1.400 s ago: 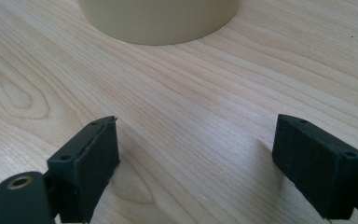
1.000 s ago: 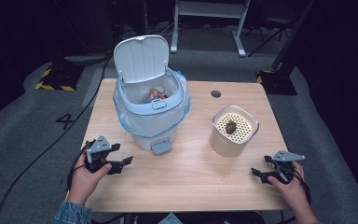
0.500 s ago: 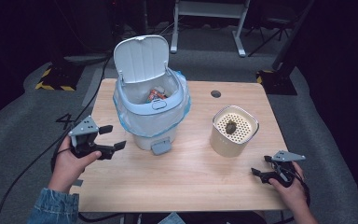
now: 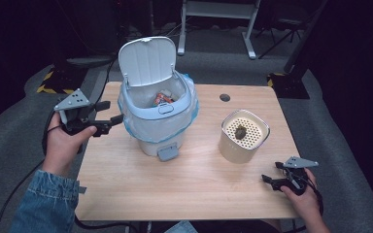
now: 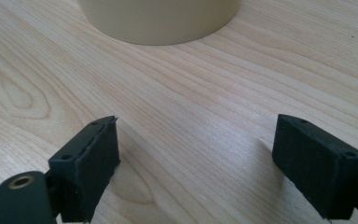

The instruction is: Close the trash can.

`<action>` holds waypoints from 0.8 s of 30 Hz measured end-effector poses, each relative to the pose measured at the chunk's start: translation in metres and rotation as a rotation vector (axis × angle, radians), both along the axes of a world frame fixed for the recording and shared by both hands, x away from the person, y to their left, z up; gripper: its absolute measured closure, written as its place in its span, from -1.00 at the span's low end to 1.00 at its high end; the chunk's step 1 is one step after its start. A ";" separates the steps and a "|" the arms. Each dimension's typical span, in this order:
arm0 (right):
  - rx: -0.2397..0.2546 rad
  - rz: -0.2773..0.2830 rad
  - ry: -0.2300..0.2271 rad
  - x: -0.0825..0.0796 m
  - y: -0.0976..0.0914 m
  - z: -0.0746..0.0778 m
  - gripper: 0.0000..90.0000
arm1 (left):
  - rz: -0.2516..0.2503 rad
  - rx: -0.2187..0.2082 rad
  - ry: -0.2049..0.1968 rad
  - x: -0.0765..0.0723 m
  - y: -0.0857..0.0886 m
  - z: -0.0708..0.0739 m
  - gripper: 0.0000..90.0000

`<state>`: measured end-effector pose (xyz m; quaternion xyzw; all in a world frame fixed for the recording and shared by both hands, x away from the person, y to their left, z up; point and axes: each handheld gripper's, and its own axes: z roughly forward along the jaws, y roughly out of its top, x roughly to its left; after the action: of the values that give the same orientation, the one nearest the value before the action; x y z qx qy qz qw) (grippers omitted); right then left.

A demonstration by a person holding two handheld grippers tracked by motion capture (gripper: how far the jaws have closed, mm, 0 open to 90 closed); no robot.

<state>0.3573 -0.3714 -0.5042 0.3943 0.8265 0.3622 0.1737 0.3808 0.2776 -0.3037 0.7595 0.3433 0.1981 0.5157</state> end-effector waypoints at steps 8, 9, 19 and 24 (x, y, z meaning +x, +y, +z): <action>0.000 0.000 0.000 0.000 0.000 0.000 -0.67 | 0.041 -0.044 -0.062 0.015 0.000 0.024 -0.29; 0.000 0.000 0.000 0.000 0.000 0.000 -0.67 | 0.045 -0.048 -0.068 0.017 -0.001 0.027 -0.29; 0.000 0.000 0.000 0.000 0.000 0.000 -0.67 | 0.013 -0.106 -0.112 0.039 -0.004 0.049 -0.17; 0.000 0.001 0.000 0.000 0.000 0.000 -0.67 | 0.000 -0.085 -0.117 0.053 -0.004 0.059 -0.14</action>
<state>0.3573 -0.3714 -0.5042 0.3941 0.8266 0.3624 0.1737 0.4343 0.2740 -0.2449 0.7240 0.3208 0.2272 0.5668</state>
